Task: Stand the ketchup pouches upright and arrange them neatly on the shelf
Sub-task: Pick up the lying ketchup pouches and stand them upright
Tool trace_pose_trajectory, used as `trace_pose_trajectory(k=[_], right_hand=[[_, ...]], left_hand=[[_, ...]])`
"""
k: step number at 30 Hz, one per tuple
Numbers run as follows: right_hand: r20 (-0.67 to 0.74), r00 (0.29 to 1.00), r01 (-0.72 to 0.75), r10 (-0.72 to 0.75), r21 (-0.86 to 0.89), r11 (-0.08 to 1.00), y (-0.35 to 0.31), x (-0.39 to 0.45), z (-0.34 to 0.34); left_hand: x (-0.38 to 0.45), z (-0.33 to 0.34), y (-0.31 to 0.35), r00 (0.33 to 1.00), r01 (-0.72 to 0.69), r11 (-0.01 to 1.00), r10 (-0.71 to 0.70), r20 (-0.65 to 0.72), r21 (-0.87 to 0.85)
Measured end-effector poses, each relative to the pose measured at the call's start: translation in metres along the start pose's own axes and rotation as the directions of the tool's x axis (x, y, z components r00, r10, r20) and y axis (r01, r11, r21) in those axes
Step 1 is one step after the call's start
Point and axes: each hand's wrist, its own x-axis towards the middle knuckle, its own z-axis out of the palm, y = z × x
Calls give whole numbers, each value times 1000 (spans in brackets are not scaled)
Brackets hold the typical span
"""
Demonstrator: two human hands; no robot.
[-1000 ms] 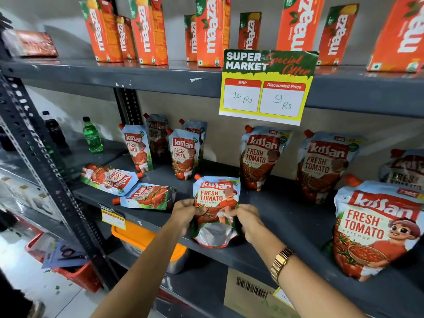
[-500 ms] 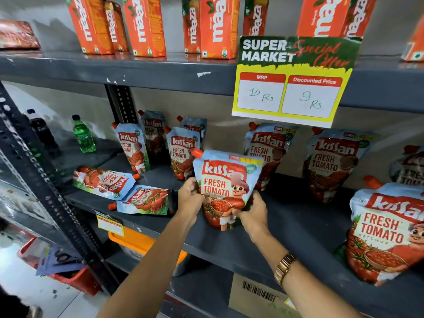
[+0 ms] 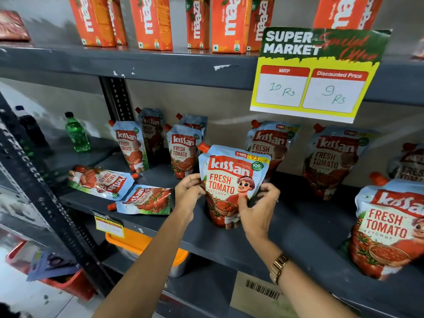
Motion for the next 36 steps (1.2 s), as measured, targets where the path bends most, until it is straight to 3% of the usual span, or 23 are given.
trace_pose_trajectory(k=[3, 6, 14, 23, 30, 36], right_hand=[[-118, 990, 76, -73, 25, 997, -14, 8, 0], [-140, 973, 184, -184, -11, 983, -31, 7, -3], [98, 885, 464, -456, -85, 882, -62, -8, 5], [294, 787, 575, -542, -32, 817, -61, -25, 34], [614, 693, 521, -377, -66, 851, -56, -28, 77], [731, 678, 311, -82, -184, 933, -52, -20, 129]], left_hand=[[4, -10, 9, 994, -25, 998, 30, -103, 49], [4, -21, 18, 981, -62, 995, 76, -181, 77], [-22, -54, 28, 866, -28, 976, 132, -482, 217], [-46, -105, 29, 843, 133, 978, -26, -538, 162], [-38, -131, 24, 846, 270, 963, -245, -473, -16], [-19, -131, 21, 836, 408, 893, -450, -313, -193]])
